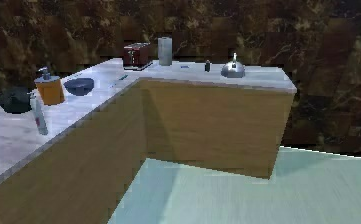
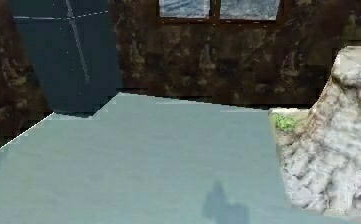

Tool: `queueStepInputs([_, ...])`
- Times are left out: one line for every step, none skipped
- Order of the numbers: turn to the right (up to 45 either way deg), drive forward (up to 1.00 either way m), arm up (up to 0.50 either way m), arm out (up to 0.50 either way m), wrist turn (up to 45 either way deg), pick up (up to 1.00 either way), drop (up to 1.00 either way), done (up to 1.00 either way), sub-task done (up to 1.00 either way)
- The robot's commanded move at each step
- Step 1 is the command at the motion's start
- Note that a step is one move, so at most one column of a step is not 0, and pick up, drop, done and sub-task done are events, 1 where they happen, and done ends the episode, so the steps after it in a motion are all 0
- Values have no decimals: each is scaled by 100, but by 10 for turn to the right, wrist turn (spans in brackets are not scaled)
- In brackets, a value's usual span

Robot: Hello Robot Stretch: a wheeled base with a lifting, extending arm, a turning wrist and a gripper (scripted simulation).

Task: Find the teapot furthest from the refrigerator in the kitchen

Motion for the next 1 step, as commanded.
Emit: queueStepInputs([0,30,0,0,0,0,0,0,0])
